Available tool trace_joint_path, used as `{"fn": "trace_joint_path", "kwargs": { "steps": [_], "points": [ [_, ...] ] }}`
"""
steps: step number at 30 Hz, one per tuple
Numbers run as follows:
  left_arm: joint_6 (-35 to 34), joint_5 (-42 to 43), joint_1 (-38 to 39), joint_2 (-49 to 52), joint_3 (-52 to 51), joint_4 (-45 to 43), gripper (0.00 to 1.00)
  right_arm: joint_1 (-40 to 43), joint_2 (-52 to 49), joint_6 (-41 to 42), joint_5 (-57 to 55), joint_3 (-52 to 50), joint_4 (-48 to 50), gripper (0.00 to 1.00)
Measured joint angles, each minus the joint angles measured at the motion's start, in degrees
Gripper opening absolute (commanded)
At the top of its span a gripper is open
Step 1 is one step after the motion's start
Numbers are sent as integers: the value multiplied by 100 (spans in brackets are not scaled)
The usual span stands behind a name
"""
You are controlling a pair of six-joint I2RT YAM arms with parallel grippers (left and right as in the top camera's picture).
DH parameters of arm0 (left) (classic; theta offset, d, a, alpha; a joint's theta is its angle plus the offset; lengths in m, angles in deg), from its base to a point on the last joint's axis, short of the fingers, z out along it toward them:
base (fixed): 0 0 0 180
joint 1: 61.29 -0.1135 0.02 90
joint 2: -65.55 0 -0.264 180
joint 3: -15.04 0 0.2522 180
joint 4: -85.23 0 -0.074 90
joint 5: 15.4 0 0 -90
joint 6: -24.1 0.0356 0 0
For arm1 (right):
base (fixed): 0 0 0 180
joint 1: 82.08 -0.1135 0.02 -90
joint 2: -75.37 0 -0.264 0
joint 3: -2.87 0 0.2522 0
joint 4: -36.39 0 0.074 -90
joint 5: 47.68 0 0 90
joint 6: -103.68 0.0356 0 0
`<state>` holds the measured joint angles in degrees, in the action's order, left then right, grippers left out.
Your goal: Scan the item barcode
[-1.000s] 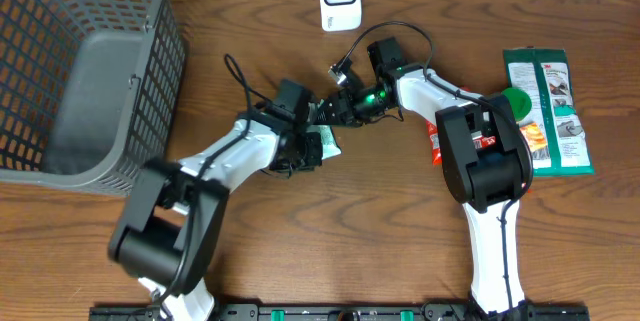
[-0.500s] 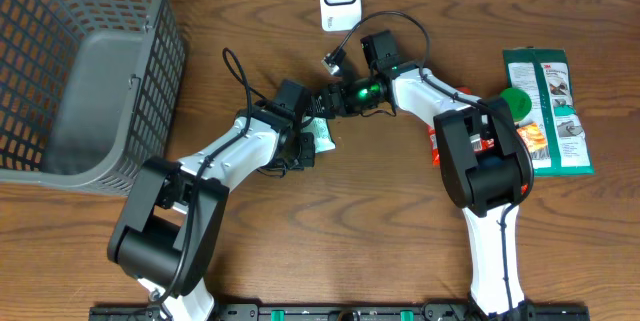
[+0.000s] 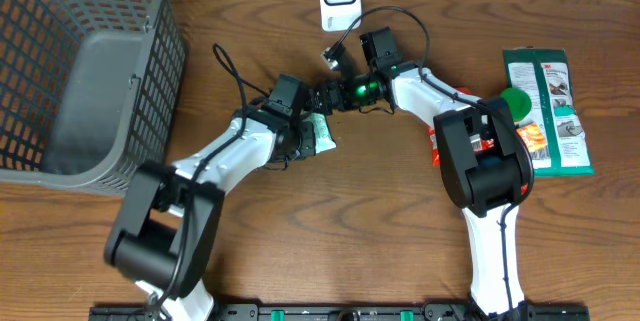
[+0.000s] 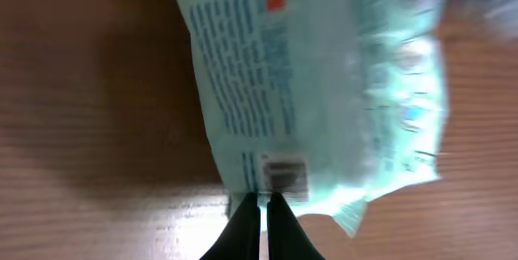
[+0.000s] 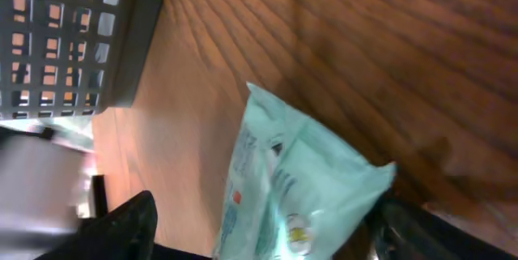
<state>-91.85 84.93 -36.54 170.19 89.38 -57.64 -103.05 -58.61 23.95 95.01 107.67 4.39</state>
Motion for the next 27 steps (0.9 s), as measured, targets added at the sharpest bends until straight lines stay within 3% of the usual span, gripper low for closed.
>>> {"fn": "trace_joint_path", "kwargs": {
  "steps": [4, 7, 13, 18, 22, 25, 27],
  "points": [
    [-85, -57, 0, 219, 31, -72, 7, 0, 0, 0, -109, 2, 291, 89],
    [-85, -85, 0, 264, 87, -72, 7, 7, 0, 0, -195, 2, 407, 87],
    [-55, -90, 0, 278, 103, -70, 7, -63, 0, -15, -415, 57, 87, 65],
    [4, -127, 7, 278, 105, -70, 7, -225, 20, -26, -470, 118, -540, 54],
    [26, -153, 7, 284, 114, -76, 7, -240, 24, -28, -382, 114, -800, 52],
    [26, -173, 7, 284, 114, -90, 8, -240, 24, -57, -302, 114, -1021, 38],
    [28, -173, 4, 284, 114, -92, 8, -240, 20, -68, -330, 96, -1093, 37]
  ]
}}
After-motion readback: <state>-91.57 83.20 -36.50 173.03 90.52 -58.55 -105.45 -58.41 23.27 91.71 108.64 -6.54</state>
